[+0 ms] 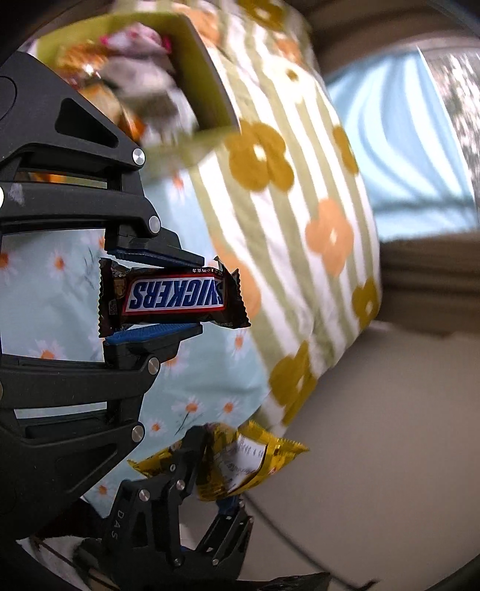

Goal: Organize snacks
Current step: 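Lift both snacks and carry them over the box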

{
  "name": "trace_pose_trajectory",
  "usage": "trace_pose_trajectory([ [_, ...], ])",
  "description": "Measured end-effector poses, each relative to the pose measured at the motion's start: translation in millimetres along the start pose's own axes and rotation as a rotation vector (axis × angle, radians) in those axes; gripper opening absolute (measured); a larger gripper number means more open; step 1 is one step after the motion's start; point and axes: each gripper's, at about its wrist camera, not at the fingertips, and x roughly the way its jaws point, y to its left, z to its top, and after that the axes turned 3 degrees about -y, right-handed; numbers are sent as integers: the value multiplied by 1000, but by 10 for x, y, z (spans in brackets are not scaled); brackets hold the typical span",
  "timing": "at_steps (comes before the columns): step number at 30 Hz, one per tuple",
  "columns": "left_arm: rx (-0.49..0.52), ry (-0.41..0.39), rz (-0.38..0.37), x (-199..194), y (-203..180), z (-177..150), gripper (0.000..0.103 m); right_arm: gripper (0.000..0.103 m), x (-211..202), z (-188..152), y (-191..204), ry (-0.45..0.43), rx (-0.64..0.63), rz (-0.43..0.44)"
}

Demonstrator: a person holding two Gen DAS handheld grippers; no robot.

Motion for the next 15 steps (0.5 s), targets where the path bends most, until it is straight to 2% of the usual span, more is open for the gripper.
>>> trace_pose_trajectory([
  [7,-131,-34,118,-533,1045,-198,25,45,57,514,828,-27,-80,115],
  [15,-213,-8,200,-841,2091,-642,25,45,342,791,1882,-13,-115,223],
])
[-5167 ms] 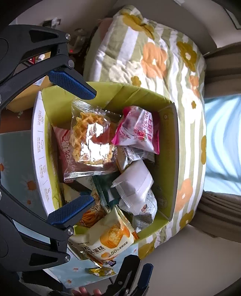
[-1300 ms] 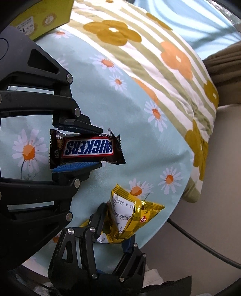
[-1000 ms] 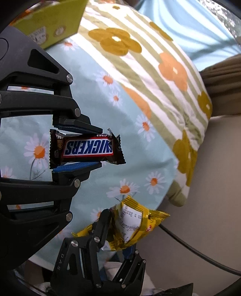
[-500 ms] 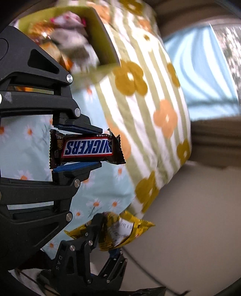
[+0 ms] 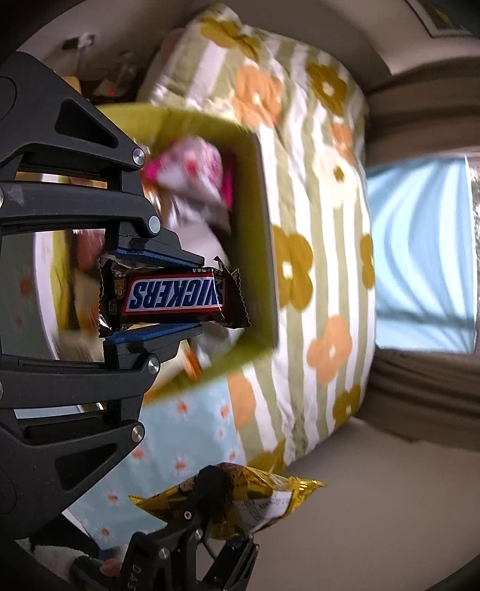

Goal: Organize snacks
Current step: 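Lift both snacks and carry them over the box, then open both tools to drop the snacks into the box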

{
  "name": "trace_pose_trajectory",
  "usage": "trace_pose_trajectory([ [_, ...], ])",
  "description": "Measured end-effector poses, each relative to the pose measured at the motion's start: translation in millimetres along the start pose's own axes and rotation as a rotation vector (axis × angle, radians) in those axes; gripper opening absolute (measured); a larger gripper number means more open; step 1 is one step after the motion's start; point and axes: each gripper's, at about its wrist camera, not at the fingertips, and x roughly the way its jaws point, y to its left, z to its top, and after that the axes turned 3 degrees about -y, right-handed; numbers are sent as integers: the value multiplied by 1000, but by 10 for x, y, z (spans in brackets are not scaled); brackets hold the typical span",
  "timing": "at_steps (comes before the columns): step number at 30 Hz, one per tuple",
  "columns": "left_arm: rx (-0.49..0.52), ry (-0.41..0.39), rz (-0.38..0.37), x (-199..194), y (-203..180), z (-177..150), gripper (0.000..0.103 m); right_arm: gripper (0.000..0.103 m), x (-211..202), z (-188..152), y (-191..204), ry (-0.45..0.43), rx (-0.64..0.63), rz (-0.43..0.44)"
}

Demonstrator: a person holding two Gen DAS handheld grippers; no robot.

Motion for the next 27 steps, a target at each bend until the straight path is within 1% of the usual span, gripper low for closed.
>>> trace_pose_trajectory([
  [2,-16,22,12,31,256,-87,26,45,136,41,217,7,0,16],
  [5,-31,54,18,103,551,-200,26,45,275,61,388,20,21,34],
  [7,-10,69,25,147,695,-276,26,45,354,65,492,30,32,36],
  [9,12,76,25,223,734,-288,26,45,419,58,583,39,43,31],
  [11,29,110,3,307,756,-324,27,45,462,41,636,47,59,24],
  [12,31,120,-2,335,759,-344,29,45,466,27,641,50,67,23],
  [14,39,116,-4,332,759,-383,59,45,463,5,655,54,81,18],
  [15,40,111,-2,321,762,-387,97,45,471,-8,660,59,88,14],
  [16,34,81,-5,267,775,-408,103,45,475,-10,665,63,95,11],
  [18,25,69,-10,198,801,-423,103,45,481,-28,675,73,108,9],
  [22,19,47,22,39,836,-432,103,45,481,-54,708,89,111,21],
  [24,-7,38,38,-44,877,-460,103,45,495,-66,759,101,98,36],
  [27,-57,31,19,-152,956,-525,103,45,520,-51,853,104,90,57],
])
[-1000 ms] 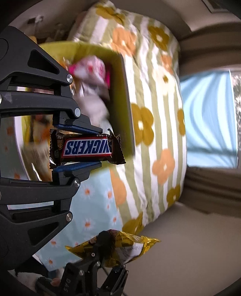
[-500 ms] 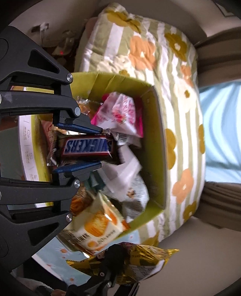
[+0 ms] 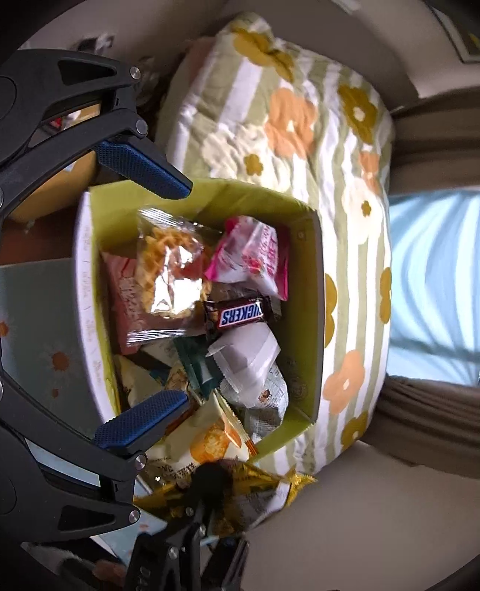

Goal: Organize snacks

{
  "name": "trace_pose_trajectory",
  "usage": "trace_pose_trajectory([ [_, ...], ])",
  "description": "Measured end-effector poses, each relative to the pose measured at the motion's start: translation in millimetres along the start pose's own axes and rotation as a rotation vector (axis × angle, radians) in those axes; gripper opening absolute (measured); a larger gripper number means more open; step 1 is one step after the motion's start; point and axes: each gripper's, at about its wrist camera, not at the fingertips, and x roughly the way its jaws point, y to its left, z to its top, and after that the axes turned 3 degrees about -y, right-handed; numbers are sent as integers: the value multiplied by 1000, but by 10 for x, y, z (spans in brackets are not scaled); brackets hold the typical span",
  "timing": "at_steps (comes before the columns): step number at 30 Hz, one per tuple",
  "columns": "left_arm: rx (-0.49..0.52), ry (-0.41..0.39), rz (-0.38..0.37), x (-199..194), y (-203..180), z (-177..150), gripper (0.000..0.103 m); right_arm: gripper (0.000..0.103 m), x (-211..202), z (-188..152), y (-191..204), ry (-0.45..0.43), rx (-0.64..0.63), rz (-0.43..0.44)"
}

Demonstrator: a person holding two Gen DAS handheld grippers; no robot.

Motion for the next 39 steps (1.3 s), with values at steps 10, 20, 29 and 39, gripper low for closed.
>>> trace_pose_trajectory([
  [10,-54,-25,58,-227,320,-212,103,103,108,-66,160,-30,73,19],
  [20,-35,-29,57,-306,288,-325,103,103,-86,-231,95,-41,134,-49],
  [29,11,-185,59,-986,-226,-219,103,102,-960,-272,23,-208,104,-124],
  [39,34,-370,39,-1904,-1138,-511,103,102,-2226,-813,-206,-378,87,-348],
])
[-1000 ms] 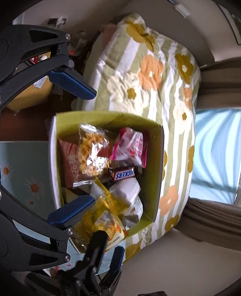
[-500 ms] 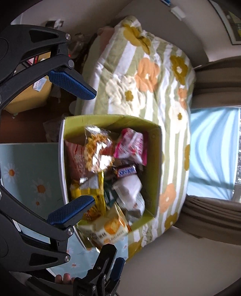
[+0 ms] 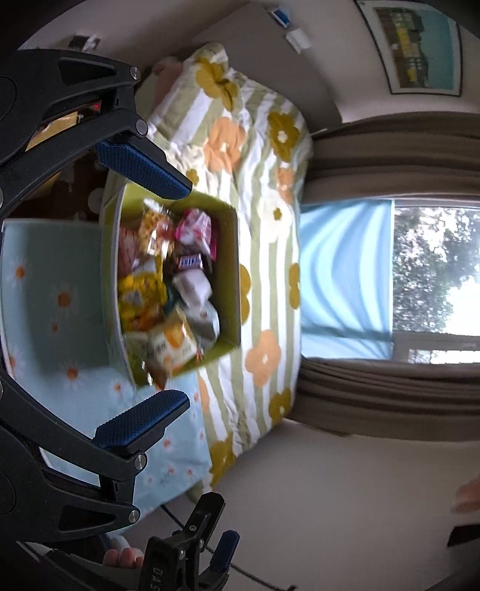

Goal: Organize snacks

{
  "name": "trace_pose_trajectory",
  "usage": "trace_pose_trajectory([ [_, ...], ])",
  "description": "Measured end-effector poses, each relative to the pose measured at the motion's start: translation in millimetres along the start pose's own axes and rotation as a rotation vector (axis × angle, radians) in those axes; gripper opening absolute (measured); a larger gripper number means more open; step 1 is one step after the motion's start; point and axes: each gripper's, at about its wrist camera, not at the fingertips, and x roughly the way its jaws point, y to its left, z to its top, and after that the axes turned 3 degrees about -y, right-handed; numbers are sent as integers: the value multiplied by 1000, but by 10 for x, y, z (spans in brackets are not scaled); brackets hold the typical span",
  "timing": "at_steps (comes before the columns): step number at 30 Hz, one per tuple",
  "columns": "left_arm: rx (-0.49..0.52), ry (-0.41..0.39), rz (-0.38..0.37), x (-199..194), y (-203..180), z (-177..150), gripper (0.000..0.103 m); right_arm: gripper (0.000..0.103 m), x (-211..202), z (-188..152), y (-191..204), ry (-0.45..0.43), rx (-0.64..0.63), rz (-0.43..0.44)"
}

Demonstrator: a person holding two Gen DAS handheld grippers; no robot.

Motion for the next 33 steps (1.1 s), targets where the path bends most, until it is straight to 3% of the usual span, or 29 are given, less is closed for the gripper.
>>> trace_pose_trajectory([
  [10,10,-70,3,-575,-572,-299,103,102,-613,-401,-424,-52,7,-97],
  [33,21,-98,9,-784,-755,-388,103,102,-842,-508,-561,-106,27,-109],
])
